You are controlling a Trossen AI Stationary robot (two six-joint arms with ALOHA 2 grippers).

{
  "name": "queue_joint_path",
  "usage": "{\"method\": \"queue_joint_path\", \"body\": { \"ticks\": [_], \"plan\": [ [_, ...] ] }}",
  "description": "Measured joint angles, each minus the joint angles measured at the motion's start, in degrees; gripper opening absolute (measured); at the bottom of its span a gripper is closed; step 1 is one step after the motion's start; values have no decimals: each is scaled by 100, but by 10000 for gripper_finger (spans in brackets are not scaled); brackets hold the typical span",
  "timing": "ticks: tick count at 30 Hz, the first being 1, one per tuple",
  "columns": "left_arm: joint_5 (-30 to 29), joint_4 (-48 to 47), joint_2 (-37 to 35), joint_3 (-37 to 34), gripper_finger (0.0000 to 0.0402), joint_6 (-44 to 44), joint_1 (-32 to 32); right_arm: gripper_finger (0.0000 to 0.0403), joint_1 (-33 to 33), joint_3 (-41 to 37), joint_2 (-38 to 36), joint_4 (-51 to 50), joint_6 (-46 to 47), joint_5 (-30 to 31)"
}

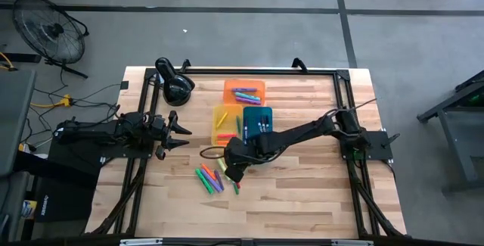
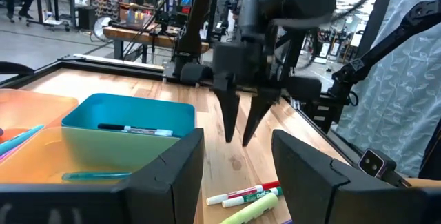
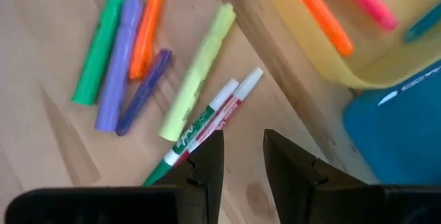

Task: Pick & Place Markers
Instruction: Put the red marker pen into the blue bin

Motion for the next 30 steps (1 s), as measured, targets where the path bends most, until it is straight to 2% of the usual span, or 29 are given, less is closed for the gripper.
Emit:
{"method": "queue_joint_path", "body": {
  "ticks": [13, 25, 30],
  "plan": [
    [0, 2, -1, 0, 170, 2, 0, 101, 82, 11, 482, 98, 497, -114],
    [-1, 1, -1, 0, 170, 0, 0, 193, 107, 13, 732, 345, 612, -56],
    [0, 2, 0, 0, 170, 1, 0, 214, 82, 22, 732, 284, 719, 81]
  ]
}}
